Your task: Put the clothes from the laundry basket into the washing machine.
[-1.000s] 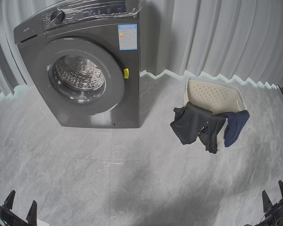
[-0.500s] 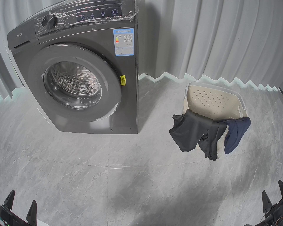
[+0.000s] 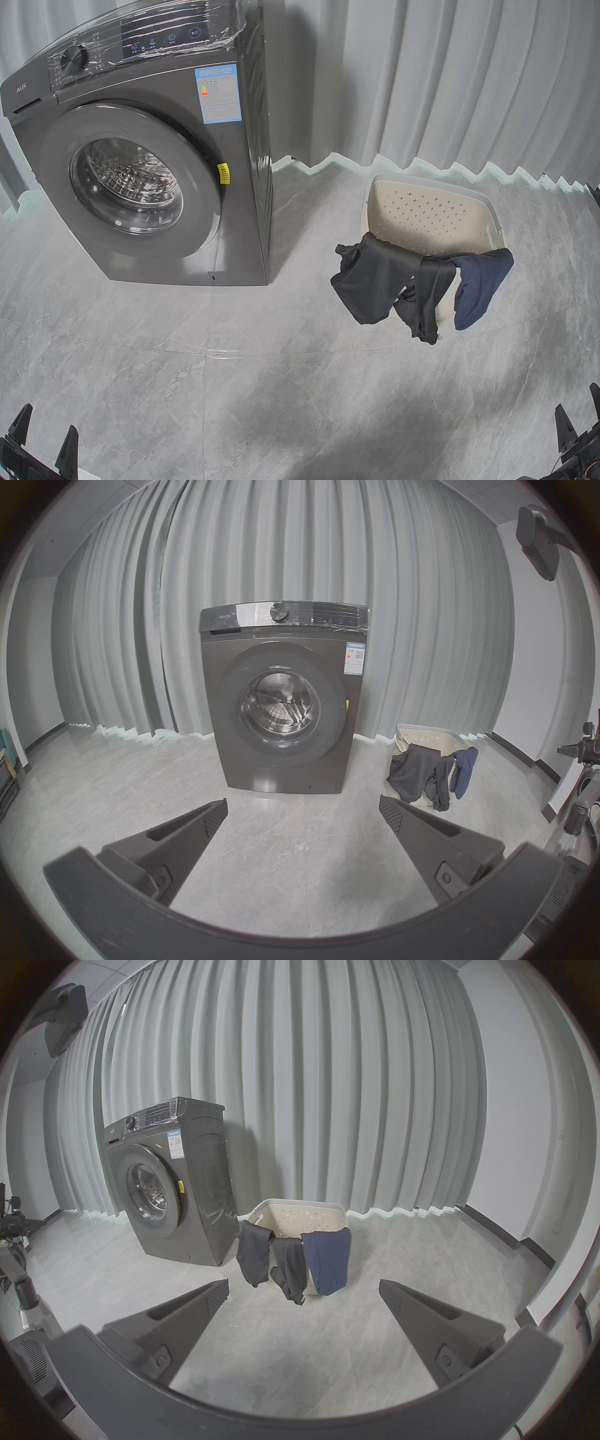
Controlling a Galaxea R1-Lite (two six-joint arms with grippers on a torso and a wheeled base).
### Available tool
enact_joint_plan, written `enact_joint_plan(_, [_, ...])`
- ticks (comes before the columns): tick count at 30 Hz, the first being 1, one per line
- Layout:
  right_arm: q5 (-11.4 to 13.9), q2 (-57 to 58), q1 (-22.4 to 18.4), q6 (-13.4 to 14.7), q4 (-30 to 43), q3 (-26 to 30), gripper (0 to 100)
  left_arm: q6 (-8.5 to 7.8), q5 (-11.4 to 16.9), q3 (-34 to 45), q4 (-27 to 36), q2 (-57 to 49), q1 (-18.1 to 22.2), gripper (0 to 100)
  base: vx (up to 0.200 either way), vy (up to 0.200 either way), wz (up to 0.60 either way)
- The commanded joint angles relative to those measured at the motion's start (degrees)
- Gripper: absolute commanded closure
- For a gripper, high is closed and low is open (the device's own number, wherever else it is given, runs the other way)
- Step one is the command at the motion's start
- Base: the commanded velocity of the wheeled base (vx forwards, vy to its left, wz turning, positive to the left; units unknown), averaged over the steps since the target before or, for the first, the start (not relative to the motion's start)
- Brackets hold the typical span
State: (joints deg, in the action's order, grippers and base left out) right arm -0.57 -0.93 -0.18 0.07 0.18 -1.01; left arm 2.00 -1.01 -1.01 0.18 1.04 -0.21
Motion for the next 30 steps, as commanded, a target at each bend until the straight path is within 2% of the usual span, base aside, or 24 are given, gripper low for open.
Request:
enact_joint_plan(1, [0.0,0.0,0.0,0.1,-0.1,0.9,0,0.02,0.0,0.9,0.0,-0.9,0.0,0,0.000,0.000,-0.60])
enact_joint_plan(30, [0.0,0.0,0.0,0.1,0.0,0.9,0,0.02,0.0,0.9,0.0,-0.9,0.0,0,0.000,-0.193,-0.02])
